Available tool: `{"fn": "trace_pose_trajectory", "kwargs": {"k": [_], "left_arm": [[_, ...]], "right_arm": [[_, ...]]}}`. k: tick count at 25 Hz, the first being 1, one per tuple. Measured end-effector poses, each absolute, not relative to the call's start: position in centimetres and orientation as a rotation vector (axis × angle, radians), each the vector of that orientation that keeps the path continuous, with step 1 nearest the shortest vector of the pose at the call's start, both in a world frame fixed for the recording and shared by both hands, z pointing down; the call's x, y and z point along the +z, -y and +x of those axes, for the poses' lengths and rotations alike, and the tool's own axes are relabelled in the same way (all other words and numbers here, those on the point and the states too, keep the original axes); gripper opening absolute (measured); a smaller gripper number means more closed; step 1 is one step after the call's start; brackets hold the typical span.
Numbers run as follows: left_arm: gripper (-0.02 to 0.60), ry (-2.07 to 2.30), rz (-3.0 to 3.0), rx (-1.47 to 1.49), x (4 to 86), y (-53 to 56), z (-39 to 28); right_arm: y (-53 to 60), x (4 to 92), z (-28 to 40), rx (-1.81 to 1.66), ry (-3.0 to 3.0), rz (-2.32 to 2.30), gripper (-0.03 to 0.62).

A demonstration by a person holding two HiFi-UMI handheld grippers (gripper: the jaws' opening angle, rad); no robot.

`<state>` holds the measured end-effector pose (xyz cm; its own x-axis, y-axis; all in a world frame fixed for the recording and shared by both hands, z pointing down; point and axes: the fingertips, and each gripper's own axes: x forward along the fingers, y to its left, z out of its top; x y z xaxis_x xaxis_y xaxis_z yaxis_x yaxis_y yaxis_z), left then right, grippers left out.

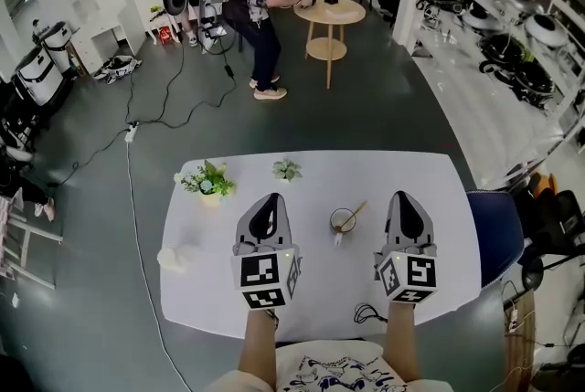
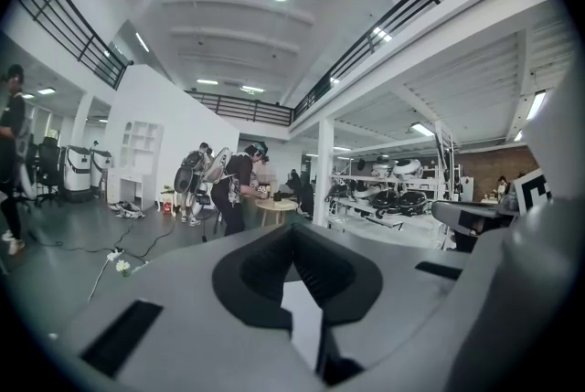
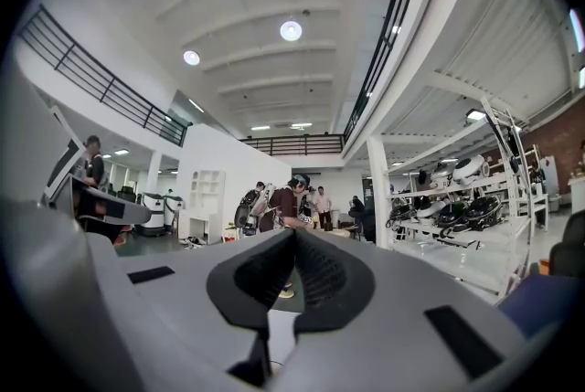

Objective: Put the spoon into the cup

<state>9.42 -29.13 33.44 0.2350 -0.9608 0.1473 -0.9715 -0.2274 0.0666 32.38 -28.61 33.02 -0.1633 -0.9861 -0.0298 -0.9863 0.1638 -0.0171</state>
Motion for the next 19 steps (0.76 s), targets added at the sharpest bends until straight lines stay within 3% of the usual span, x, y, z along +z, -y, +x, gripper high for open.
{"fn": "trace_pose_trajectory", "kwargs": {"k": [19], "left_arm": [[0.014, 1.839, 2.369, 0.123, 33.16, 29.55, 10.15]], "right_arm": [[29.02, 32.51, 32.38, 0.014, -2.381, -1.997, 0.014]]}}
